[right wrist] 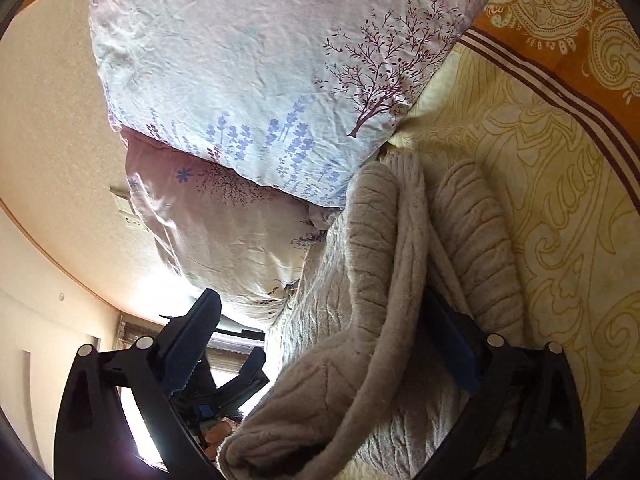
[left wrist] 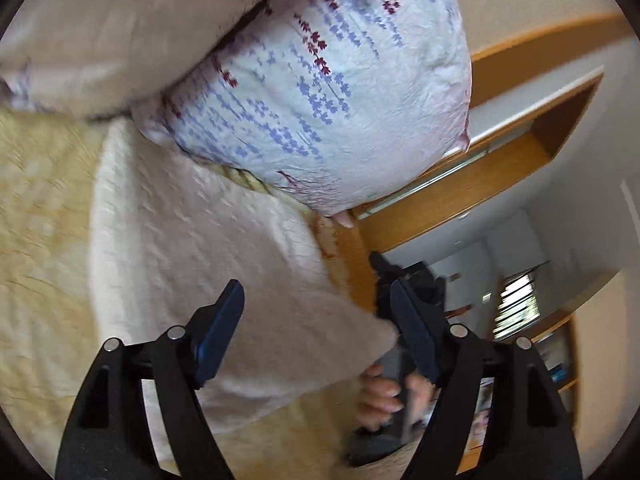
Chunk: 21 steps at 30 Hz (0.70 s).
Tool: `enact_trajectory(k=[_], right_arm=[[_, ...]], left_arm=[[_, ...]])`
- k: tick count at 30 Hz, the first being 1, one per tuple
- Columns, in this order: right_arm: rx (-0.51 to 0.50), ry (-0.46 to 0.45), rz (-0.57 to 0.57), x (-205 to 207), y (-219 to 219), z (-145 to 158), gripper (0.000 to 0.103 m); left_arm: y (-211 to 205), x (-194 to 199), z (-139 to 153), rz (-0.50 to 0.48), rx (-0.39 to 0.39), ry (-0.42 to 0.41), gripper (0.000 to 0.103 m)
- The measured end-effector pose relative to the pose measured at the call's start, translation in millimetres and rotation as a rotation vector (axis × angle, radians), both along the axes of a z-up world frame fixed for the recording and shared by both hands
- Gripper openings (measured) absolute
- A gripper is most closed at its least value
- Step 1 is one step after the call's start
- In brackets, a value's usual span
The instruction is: Fold small clothes
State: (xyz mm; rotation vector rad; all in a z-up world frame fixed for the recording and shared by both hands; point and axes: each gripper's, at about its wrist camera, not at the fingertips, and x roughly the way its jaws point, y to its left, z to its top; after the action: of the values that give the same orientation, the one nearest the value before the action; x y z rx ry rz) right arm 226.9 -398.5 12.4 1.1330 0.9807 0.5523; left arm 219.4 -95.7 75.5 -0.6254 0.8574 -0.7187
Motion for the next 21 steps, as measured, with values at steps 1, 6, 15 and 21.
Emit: enact_trajectory(k=[1,6,15,21], right_arm=[[-0.033,0.001,0.009,1.2,0.3,-0.6,0.094],[-0.159,0.035,0.054,12.0,7.7,1.8,0.08],[-0.451,0.034,0.121,35.5,23.8,14.6,0.016],[-0.549,-0.144,0.071,14.9,29.6,61.4,0.014]], left_arm=[[5.8,-12.2,1.9,0.011,0.08,-0.041,0.076],[26.1,-60.9,-7.1,-0.019,0.34,-0.133,0.076],[29.7,-69.6,-22.3,-0.016,0.378,-0.131,0.078],[28.5,-69.3,-25.9,-0.009,0.421,-0.136,0.083]])
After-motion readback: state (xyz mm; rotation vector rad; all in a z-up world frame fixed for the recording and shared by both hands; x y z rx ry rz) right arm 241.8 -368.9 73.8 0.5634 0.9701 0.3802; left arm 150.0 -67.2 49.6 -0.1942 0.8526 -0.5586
